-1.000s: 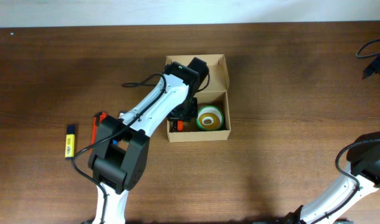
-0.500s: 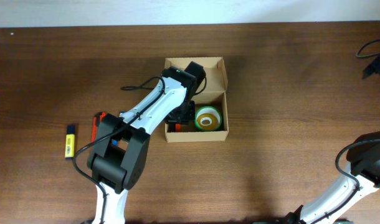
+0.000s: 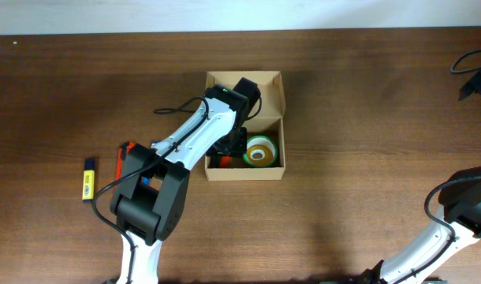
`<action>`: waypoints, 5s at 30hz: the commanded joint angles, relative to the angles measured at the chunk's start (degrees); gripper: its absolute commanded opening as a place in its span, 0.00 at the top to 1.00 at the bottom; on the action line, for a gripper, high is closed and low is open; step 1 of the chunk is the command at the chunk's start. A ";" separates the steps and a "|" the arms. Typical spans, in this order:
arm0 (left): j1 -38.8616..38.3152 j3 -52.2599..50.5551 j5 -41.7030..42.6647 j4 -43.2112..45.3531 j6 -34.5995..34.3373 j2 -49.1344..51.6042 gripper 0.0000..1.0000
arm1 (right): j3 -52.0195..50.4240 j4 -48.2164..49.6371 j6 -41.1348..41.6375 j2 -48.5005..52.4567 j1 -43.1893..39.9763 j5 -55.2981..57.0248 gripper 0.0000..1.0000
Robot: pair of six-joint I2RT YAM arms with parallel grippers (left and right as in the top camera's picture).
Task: Pack container
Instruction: 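Lower the stapler into the box beside the tape and open the left gripper, then lift the left gripper out and move it to the yellow highlighter, then lower the left gripper onto the yellow highlighter and grasp it, then carry the yellow highlighter with the left gripper over the box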
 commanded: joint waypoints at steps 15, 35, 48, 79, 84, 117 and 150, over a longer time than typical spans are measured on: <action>0.37 1.86 -0.31 0.26 1.86 -0.04 0.98 | -0.15 0.02 0.02 -1.60 -0.07 0.33 0.01; 0.85 45.24 -17.62 -21.07 16.22 -1.77 0.98 | -0.15 0.02 0.02 -1.60 -0.07 0.31 0.01; 20.87 15.34 -16.33 -9.64 20.28 -34.73 0.91 | -0.15 0.02 0.02 -1.60 -0.07 0.31 0.01; 51.08 -25.20 0.50 6.01 33.73 -27.96 0.53 | -0.15 0.02 0.02 -1.60 -0.07 0.31 0.01; 54.58 -24.65 1.51 8.22 37.68 -25.90 0.53 | -0.15 0.02 0.02 -1.60 -0.07 0.31 0.00; 57.90 -17.92 2.58 11.61 50.03 -8.37 0.60 | -0.15 0.02 0.02 -1.60 -0.07 0.31 0.00; 57.57 -5.14 7.85 3.19 39.28 -3.78 0.98 | -0.15 0.02 0.02 -1.60 -0.07 0.31 0.01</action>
